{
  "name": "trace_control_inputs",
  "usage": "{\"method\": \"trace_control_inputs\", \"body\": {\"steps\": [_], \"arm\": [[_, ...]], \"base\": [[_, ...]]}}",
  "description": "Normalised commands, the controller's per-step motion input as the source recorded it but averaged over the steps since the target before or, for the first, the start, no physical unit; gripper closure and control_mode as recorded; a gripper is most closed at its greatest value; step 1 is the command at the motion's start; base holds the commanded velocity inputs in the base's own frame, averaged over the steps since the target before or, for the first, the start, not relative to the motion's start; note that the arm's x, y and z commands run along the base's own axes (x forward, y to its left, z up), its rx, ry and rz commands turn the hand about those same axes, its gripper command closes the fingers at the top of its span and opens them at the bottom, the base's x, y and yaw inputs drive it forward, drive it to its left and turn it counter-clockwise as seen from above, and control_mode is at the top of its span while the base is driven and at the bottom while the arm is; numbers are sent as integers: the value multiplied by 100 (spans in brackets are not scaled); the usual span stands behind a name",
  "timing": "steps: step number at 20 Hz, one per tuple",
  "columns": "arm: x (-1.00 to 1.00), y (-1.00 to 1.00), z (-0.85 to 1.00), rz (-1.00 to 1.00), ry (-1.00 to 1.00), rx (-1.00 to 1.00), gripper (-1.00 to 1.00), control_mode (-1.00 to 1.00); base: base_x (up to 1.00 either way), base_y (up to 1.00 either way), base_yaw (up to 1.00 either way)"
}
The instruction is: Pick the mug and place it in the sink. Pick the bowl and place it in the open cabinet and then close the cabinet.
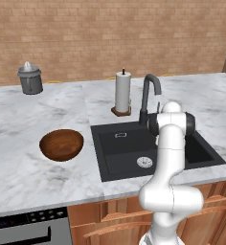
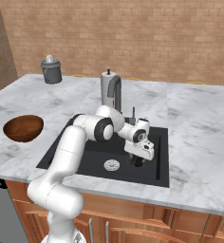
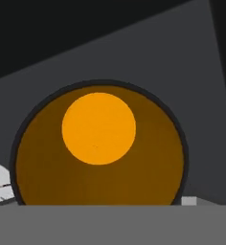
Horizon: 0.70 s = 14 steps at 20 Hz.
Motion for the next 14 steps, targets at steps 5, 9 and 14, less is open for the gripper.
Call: {"method": "trace_control_inputs", "body": {"steps": [5, 9, 14], "arm": [[-11, 8, 14, 0, -1, -1, -100, -100], [-40, 17, 53, 1, -7, 0, -100, -100], [-34, 16, 61, 0, -4, -3, -100, -100]], "base": [[0, 0, 0], [0, 0, 0], [0, 0, 0]]}}
